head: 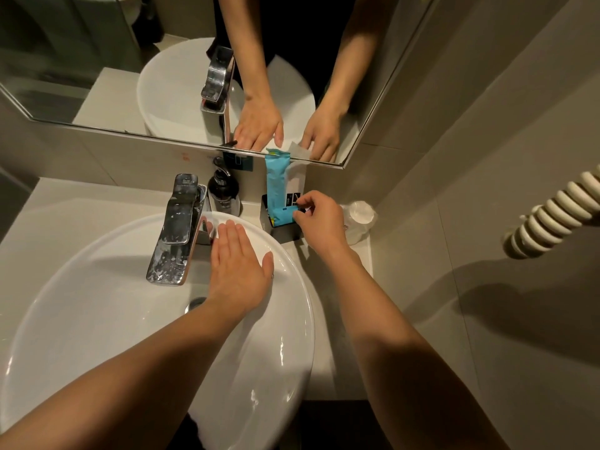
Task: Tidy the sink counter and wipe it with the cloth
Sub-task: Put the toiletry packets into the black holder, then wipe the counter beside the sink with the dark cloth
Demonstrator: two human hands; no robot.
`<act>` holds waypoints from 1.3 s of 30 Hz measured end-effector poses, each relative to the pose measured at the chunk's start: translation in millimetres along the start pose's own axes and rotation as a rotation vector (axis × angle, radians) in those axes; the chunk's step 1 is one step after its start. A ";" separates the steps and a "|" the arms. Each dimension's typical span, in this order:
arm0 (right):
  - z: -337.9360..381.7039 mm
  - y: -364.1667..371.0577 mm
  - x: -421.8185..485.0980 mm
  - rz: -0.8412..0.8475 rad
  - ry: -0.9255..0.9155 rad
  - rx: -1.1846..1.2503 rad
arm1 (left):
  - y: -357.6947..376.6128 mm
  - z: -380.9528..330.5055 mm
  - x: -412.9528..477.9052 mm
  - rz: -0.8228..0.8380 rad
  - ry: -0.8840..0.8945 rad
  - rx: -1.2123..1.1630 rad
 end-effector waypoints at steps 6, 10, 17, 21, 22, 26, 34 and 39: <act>1.7 2.0 -28.0 -0.017 0.000 0.042 | -2.5 -1.7 -0.8 0.030 0.002 0.006; 7.7 9.2 -58.3 0.066 -0.038 -0.026 | -5.6 -2.0 -1.1 0.085 0.006 0.021; 21.1 17.8 -111.9 0.224 -0.186 -0.402 | -31.2 13.7 -18.1 0.130 0.172 -0.195; 38.7 22.7 -149.0 0.291 -0.181 -0.468 | -43.3 51.1 -59.6 0.157 0.272 -0.206; 43.7 24.3 -159.5 0.296 -0.176 -0.474 | -48.2 63.2 -69.5 0.125 0.296 -0.167; 65.5 38.8 -203.4 0.293 -0.163 -0.478 | -64.1 113.2 -103.1 0.081 0.357 -0.139; 96.6 82.2 -286.2 0.466 -0.036 -0.492 | -69.7 193.4 -156.6 0.324 0.360 -0.045; 95.7 104.2 -319.1 0.575 0.061 -0.515 | -57.3 216.2 -177.0 0.481 0.356 0.000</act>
Point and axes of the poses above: each hand's wrist, its own x-axis towards the middle knuckle, its own y-axis out of the palm, z = x × y, the point moved 5 cm from there along x, towards the middle knuckle, and after that the axes turned 9 degrees about -y, right-handed, at the moved point
